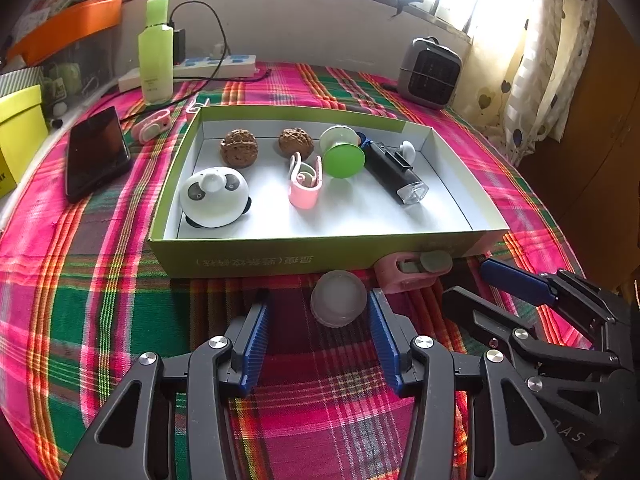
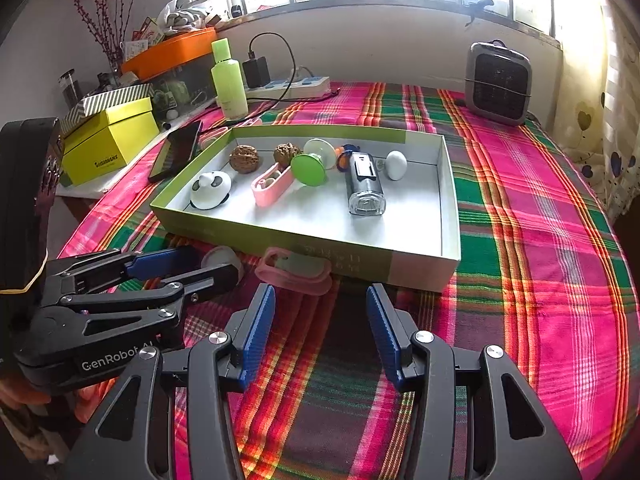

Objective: Organize objects
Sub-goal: 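Withdraw both tools, moving the left tool to the frosted cup while the right approaches the pink-mint holder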

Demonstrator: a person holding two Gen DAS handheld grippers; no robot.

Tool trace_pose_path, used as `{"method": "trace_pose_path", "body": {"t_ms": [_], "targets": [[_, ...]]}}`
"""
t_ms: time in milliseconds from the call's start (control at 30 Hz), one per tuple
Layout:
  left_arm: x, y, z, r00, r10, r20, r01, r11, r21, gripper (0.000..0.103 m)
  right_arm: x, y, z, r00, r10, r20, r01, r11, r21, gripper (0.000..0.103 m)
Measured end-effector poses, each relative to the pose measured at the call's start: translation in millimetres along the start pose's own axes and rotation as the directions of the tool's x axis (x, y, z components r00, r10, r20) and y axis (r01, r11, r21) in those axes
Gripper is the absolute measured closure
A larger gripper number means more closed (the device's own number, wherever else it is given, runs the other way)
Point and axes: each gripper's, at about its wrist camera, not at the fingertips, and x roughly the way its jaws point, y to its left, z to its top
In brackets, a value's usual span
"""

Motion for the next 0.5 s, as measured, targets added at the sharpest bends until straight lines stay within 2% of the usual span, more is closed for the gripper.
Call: {"method": "trace_pose_path", "body": {"t_ms": [200, 500], "targets": [[-1.5, 7.1, -0.4, 1.0, 0.013, 0.005, -0.013, 1.0, -0.015, 0.074, 7.0, 1.7, 4.2, 1.0, 0.026, -0.008, -0.026, 1.0, -0.006, 0.054], [-6.7, 24.6, -3.4, 0.999, 0.032, 0.004, -0.032, 0.999, -0.042, 0.074, 12.9, 11.2, 9.6, 0.998, 0.062, -0.018, -0.062, 0.997, -0.042, 0.054]]}}
